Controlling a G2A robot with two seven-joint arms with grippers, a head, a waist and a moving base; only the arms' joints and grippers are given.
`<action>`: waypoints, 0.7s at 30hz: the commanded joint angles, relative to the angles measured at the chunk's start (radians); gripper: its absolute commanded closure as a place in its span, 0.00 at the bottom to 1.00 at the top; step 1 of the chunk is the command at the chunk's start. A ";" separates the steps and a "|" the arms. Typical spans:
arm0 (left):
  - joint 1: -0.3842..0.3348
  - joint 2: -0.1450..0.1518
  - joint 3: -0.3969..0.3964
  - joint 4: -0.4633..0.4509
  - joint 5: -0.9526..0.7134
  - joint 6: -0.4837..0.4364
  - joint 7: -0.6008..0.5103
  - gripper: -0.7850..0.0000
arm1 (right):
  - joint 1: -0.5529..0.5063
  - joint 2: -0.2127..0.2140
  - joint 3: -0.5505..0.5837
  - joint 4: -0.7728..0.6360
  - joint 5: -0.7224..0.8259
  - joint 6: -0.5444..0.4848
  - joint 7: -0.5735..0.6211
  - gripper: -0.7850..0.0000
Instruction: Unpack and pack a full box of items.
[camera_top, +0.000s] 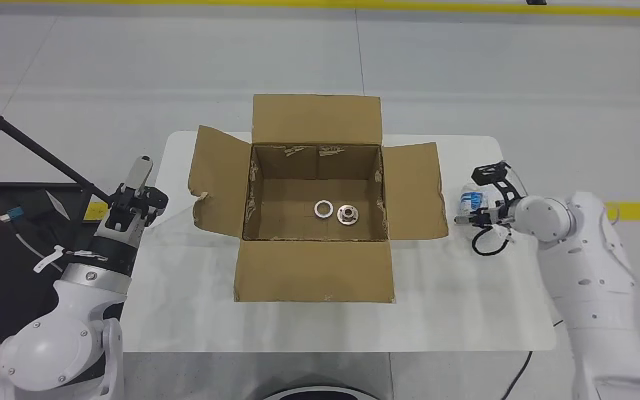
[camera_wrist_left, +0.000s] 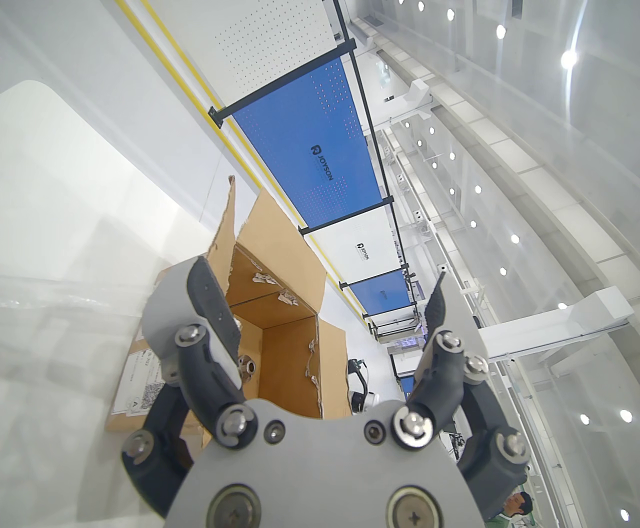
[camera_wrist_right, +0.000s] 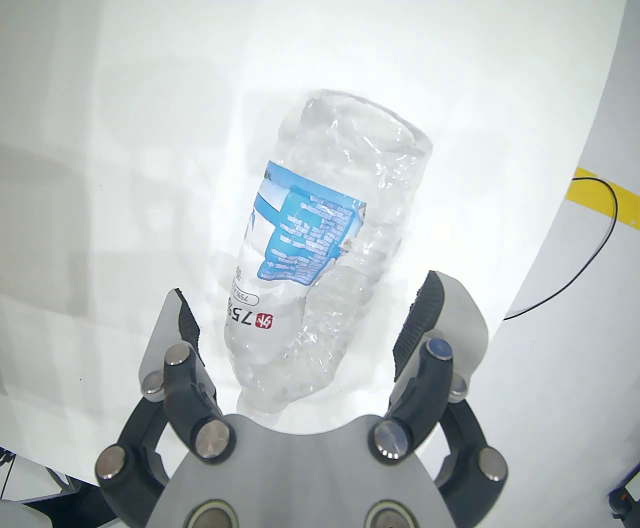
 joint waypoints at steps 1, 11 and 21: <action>0.000 0.000 0.000 0.000 0.000 0.000 0.000 0.00 | 0.009 -0.002 -0.010 0.018 0.003 -0.002 -0.002 0.00; 0.000 0.000 0.000 0.000 0.000 0.000 0.000 0.00 | 0.055 -0.009 -0.051 0.102 0.012 -0.011 -0.010 0.55; 0.000 0.000 0.000 0.000 0.000 0.000 0.000 0.00 | 0.087 -0.013 -0.081 0.151 0.024 -0.030 -0.008 0.96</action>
